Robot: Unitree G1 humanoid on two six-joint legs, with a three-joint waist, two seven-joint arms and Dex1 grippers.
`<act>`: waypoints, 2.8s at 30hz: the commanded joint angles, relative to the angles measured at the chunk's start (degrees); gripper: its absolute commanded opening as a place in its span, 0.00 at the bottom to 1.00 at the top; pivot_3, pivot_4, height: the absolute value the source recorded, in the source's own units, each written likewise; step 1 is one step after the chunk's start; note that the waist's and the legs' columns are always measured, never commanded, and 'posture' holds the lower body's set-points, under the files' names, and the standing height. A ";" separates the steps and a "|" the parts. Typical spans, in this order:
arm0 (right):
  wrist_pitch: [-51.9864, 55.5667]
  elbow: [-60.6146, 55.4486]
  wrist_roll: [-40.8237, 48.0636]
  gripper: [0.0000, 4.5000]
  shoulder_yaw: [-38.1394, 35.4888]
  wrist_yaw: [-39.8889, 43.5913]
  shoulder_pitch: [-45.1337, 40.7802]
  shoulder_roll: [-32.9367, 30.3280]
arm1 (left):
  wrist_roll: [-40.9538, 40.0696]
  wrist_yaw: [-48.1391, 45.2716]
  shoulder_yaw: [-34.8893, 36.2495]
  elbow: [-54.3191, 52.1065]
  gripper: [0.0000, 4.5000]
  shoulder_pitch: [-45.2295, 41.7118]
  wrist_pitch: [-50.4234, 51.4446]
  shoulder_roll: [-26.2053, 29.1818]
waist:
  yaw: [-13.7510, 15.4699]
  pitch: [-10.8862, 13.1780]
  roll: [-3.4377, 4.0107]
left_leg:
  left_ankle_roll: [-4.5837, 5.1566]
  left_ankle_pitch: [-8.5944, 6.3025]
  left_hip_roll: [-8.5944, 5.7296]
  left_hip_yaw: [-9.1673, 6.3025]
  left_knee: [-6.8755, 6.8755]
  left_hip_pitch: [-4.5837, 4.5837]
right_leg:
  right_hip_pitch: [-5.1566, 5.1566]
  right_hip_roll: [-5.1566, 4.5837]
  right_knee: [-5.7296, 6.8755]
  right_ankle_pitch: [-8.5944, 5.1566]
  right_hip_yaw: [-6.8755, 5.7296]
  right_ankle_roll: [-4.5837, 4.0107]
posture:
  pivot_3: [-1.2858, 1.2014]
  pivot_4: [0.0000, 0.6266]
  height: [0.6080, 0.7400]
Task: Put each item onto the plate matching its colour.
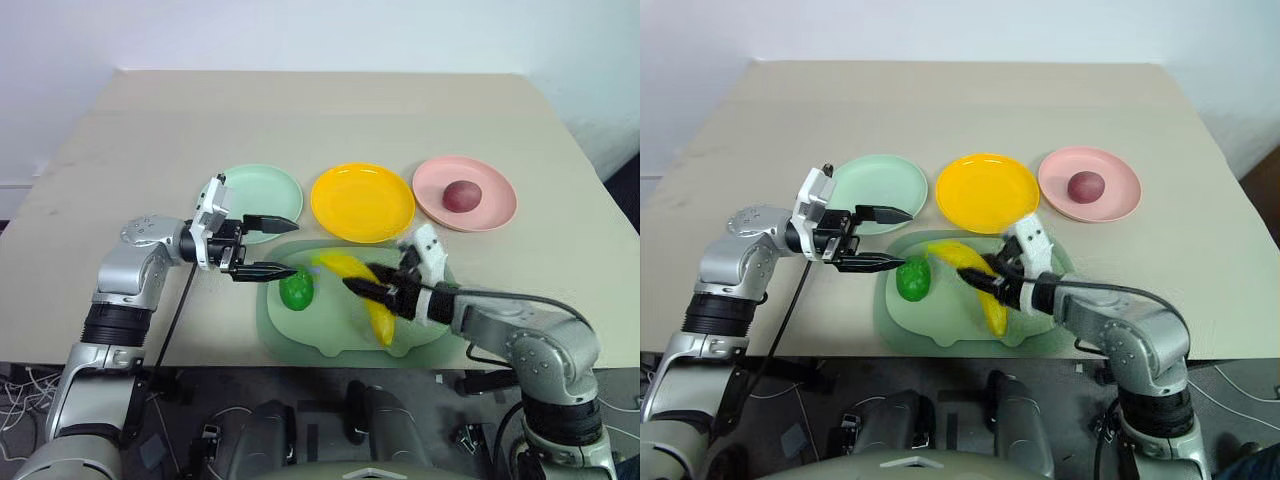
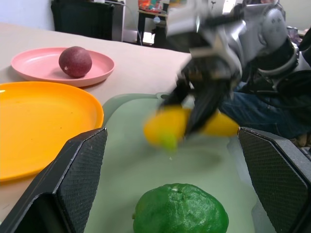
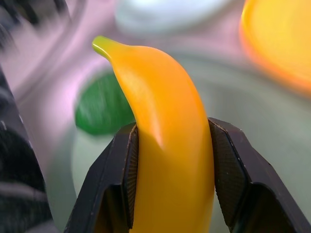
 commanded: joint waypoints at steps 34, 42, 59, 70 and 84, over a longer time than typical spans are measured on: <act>-37.68 58.38 -27.06 0.39 2.36 -0.92 -32.05 6.04 | -2.54 -3.21 5.20 -6.85 1.00 5.80 -0.80 10.37 | -0.35 0.04 0.07 | -0.01 0.01 0.06 0.10 -0.09 -0.09 | -0.14 0.01 0.11 0.00 0.01 -0.01 | 0.52 0.24 1.00; -41.82 64.72 -30.95 0.39 3.27 -0.63 -34.25 7.09 | -2.62 -4.69 5.99 -7.50 1.00 7.82 -0.59 13.68 | -0.41 0.05 0.09 | -0.02 0.01 0.07 0.13 -0.09 -0.10 | -0.16 0.00 0.11 0.00 0.01 -0.01 | 0.52 0.24 1.00; -41.91 58.58 -24.39 0.99 -2.08 10.35 -32.37 4.65 | -4.12 -3.36 6.12 -9.40 1.00 8.01 0.96 13.56 | -0.24 0.06 0.11 | -0.08 0.04 0.09 0.14 -0.09 -0.10 | -0.16 0.00 0.12 0.01 0.02 -0.01 | 0.52 0.24 1.00; -36.90 40.30 -14.65 0.99 -1.02 39.70 -17.17 -11.70 | -4.09 -1.62 4.93 -8.27 1.00 5.98 1.19 10.39 | -0.41 0.07 0.11 | 0.01 -0.01 0.05 0.19 -0.08 -0.01 | -0.11 0.03 0.07 0.00 0.05 0.01 | 0.52 0.24 1.00; -31.43 21.24 -9.62 0.99 1.94 50.40 -1.31 -20.44 | -3.27 -1.84 3.85 -6.78 1.00 4.59 0.90 9.91 | 0.09 0.05 0.09 | -0.01 0.00 0.02 0.15 -0.02 -0.02 | -0.11 0.00 0.06 -0.01 0.04 0.00 | 0.52 0.24 1.00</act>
